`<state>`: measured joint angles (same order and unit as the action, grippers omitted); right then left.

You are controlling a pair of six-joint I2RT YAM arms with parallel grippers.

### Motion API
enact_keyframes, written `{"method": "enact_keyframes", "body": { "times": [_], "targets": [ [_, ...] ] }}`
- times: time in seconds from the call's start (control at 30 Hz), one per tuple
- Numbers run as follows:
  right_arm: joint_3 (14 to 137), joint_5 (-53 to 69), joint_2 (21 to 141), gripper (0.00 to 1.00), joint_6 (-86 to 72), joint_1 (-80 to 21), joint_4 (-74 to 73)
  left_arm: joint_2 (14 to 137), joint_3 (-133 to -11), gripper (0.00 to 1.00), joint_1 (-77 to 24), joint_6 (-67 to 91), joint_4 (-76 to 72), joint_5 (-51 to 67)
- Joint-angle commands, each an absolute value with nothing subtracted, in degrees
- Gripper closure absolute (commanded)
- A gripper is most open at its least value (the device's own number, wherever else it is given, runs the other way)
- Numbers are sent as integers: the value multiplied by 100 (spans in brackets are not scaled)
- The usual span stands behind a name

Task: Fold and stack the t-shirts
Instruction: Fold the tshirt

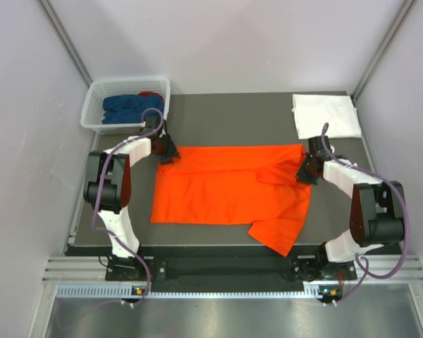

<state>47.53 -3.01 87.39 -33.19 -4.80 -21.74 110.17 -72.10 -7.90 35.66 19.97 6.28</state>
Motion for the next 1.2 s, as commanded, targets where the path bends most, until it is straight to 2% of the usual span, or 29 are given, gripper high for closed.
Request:
{"method": "enact_keyframes", "body": {
  "times": [0.0, 0.37, 1.17],
  "targets": [
    [5045, -457, 8367, 100, -3322, -554, -2593, 11294, -7189, 57, -756, 3551, 1907, 360],
    [4904, -18, 8112, 100, -3594, -554, -2681, 11355, -7347, 56, -756, 3568, 2004, 325],
    [4377, -325, 7708, 100, -4034, -545, -2654, 11505, -7383, 55, -756, 3551, 2110, 105]
  ]
}}
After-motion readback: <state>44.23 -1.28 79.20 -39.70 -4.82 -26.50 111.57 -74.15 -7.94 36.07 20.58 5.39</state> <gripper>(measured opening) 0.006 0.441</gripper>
